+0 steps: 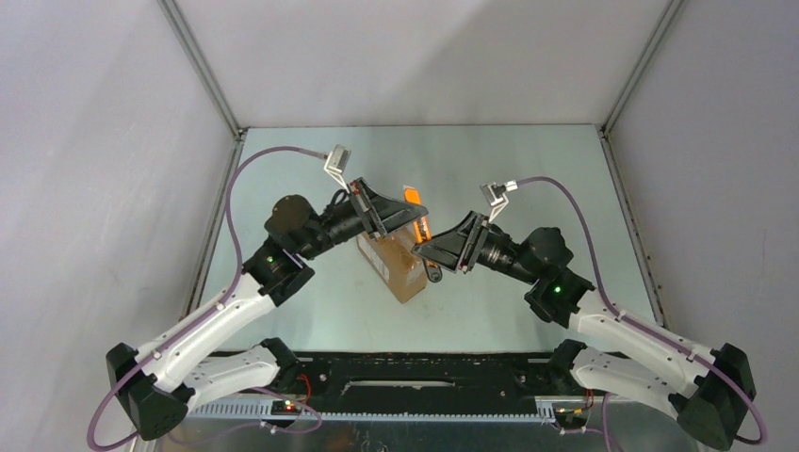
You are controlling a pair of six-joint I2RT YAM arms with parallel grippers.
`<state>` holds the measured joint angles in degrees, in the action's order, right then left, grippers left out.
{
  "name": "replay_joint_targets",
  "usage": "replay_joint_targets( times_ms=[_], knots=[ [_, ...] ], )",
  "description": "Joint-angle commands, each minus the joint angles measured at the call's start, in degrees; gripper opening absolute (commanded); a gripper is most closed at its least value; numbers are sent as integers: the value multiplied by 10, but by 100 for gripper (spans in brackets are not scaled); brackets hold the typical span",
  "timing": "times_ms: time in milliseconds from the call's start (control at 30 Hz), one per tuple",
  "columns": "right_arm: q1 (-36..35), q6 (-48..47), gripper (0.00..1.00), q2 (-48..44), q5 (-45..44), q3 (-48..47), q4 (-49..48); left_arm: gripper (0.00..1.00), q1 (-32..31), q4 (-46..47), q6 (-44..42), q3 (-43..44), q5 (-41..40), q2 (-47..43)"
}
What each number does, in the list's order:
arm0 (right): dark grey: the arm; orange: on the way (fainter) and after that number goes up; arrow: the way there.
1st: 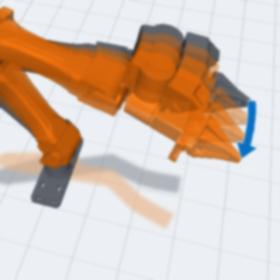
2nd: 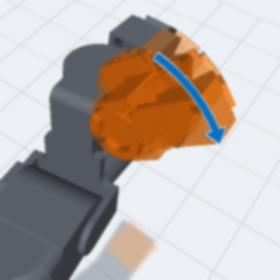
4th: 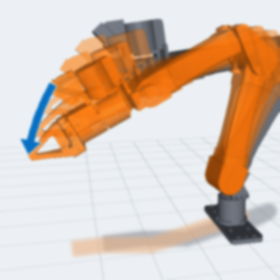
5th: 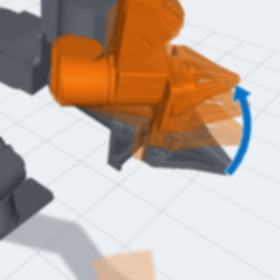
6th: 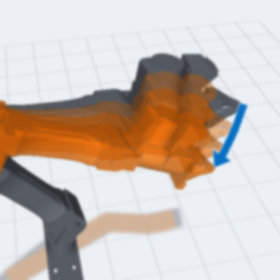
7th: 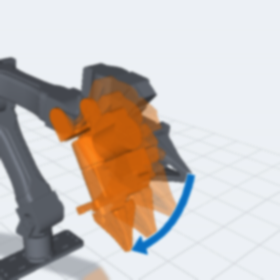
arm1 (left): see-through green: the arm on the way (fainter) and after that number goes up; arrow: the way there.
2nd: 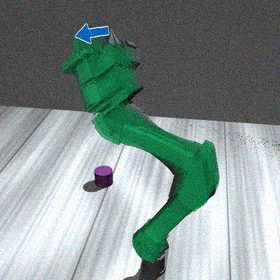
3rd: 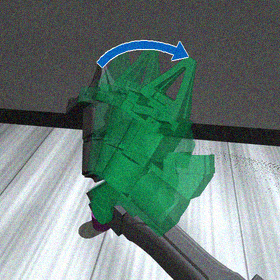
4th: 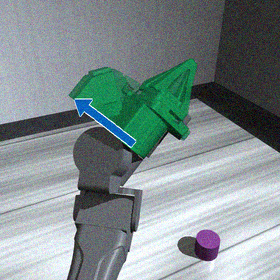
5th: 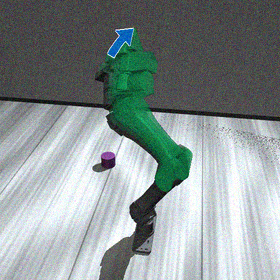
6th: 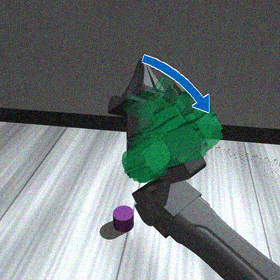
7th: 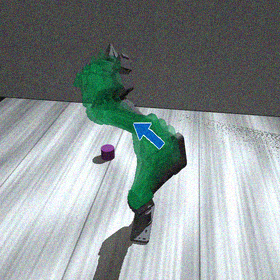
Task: Unpack the express box
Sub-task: Cut the express box at the center of the board.
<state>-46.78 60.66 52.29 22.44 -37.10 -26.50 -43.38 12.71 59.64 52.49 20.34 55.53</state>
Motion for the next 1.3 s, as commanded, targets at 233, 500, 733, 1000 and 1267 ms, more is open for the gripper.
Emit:
replay_joint_targets(
  times_ms=[233,500,733,1000,1267],
  knots=[
    [0,32,45,28,1,-19,-55,0,-18,32,-22,-10,2,-5],
    [5,24,0,14,-4,-18,-4,0,-20,-44,-47,-7,-30,-17],
    [54,12,0,-89,-3,53,122,100,-20,-310,-71,43,-219,-41],
    [86,37,0,-203,36,177,174,97,-26,-554,32,126,-341,42],
    [92,91,0,-203,85,262,99,83,-29,-695,111,235,-342,191]
  ],
)
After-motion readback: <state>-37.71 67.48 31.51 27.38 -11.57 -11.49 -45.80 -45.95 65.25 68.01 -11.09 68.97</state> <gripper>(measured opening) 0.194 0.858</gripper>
